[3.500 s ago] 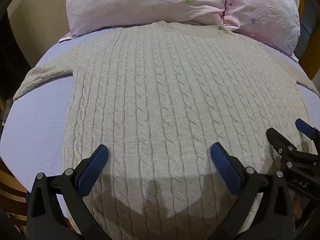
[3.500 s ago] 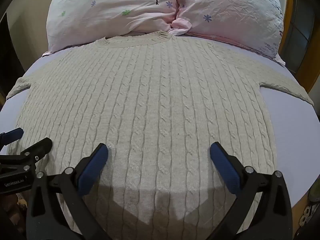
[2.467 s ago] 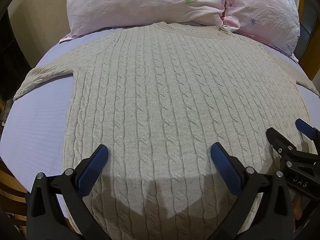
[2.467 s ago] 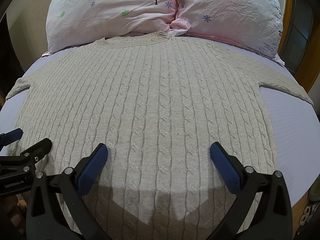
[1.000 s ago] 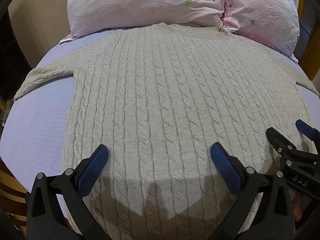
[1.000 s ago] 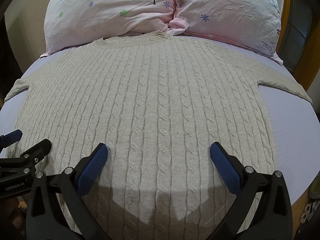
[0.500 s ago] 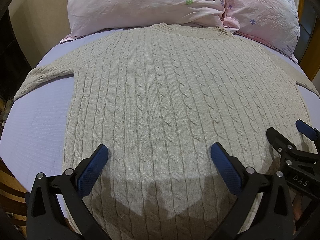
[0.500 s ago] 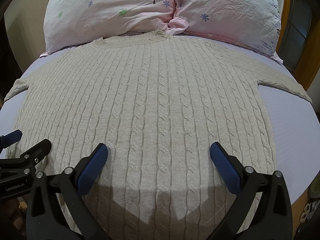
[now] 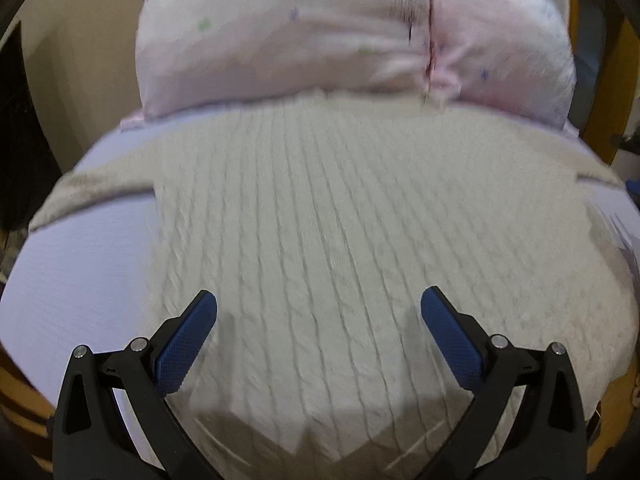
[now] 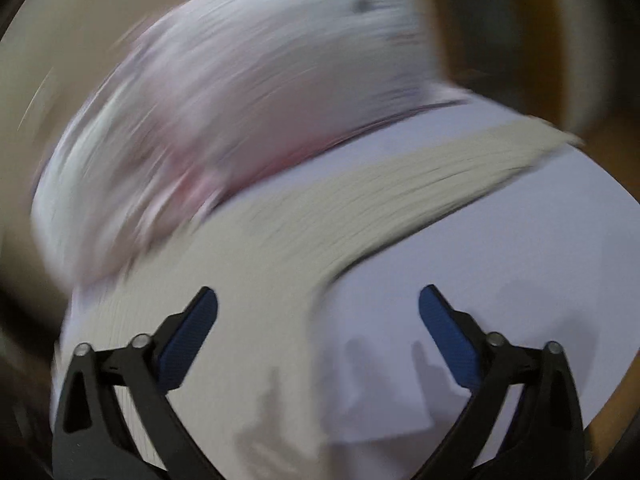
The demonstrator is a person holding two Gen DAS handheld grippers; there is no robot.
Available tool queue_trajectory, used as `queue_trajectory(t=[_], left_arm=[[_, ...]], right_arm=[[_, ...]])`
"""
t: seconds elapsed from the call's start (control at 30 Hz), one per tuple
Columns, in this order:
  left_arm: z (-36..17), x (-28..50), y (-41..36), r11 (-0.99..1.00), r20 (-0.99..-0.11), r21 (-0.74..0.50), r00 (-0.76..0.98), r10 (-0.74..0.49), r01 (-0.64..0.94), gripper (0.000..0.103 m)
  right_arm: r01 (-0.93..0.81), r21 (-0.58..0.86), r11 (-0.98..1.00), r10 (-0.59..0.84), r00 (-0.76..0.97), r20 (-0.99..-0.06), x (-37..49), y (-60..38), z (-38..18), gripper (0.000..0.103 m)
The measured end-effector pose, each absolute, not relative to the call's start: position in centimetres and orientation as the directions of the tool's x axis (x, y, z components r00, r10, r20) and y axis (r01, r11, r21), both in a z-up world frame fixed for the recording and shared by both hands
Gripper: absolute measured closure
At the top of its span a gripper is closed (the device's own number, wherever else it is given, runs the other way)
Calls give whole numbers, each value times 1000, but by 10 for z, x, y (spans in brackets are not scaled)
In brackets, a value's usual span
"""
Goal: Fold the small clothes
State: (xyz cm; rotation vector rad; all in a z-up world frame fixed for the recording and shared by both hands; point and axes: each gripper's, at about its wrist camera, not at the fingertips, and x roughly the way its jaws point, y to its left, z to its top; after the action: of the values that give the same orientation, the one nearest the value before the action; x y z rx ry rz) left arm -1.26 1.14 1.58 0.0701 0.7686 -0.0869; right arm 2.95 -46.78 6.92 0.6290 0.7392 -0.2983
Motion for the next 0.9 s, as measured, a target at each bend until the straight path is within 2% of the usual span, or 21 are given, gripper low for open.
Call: queue_trajectory(t=[0.07,0.17,0.2,0.3,0.43,0.47,0.5,0.53,0.6,0.73,0.8,0.9], left_arm=[[29,-14,22,994,-616,5,784,-79,105,1],[45,-8,44,993,-536,-57,836,-120,106,1],[49,-4,52,993,-529,-70,841,-114,91,1],[55,9,75,995,-516,-100,853,-73,25,1],[59,18,108,986,-506,-163,861,-49,-40,1],[60,20,121,980,-504,-188,863,-37,-67,1],[60,23,131,974,-504,-209,863,-31,-87,1],[59,23,143,966,-503,-238,864,-32,-102,1],[56,18,166,950,-498,-287,867,-35,-127,1],[51,17,216,894,-479,-392,878,3,-217,1],[50,16,240,858,-479,-421,875,65,-294,1],[50,20,265,834,-497,-405,856,144,-376,1]], right_arm=[[585,459,668,-80,670,-738,42,-531,56,38],[684,477,552,-86,615,-784,58,-586,35,52],[705,481,522,-86,604,-792,60,-599,30,57],[764,461,452,-114,562,-819,64,-626,18,59],[770,490,409,-148,586,-797,64,-641,10,66],[771,493,402,-160,590,-792,67,-646,9,70],[776,488,400,-174,587,-791,68,-649,8,83],[781,481,399,-176,580,-795,69,-655,5,91],[769,491,409,-184,596,-781,70,-657,10,95],[612,415,673,-269,725,-634,86,-582,85,96],[483,379,789,-216,796,-565,93,-528,119,96],[168,294,941,-7,877,-481,106,-405,162,96]])
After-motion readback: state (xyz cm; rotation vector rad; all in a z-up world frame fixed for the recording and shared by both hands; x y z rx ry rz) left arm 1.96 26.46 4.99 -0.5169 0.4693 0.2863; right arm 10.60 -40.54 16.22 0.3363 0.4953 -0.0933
